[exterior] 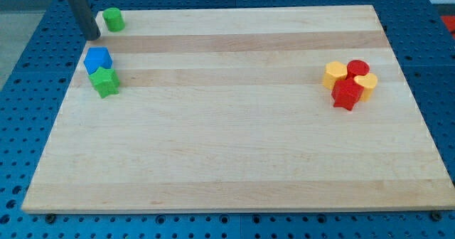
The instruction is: Nudge the green circle to the top left
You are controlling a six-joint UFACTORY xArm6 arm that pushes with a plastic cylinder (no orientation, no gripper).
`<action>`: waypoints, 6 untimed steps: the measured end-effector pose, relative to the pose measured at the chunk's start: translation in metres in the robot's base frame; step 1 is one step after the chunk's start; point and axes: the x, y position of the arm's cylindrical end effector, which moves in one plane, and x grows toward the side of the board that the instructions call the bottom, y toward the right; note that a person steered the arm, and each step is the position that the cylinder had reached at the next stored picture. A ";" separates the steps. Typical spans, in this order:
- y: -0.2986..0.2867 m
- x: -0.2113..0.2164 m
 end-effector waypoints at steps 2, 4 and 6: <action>0.064 -0.036; 0.062 -0.060; 0.090 -0.031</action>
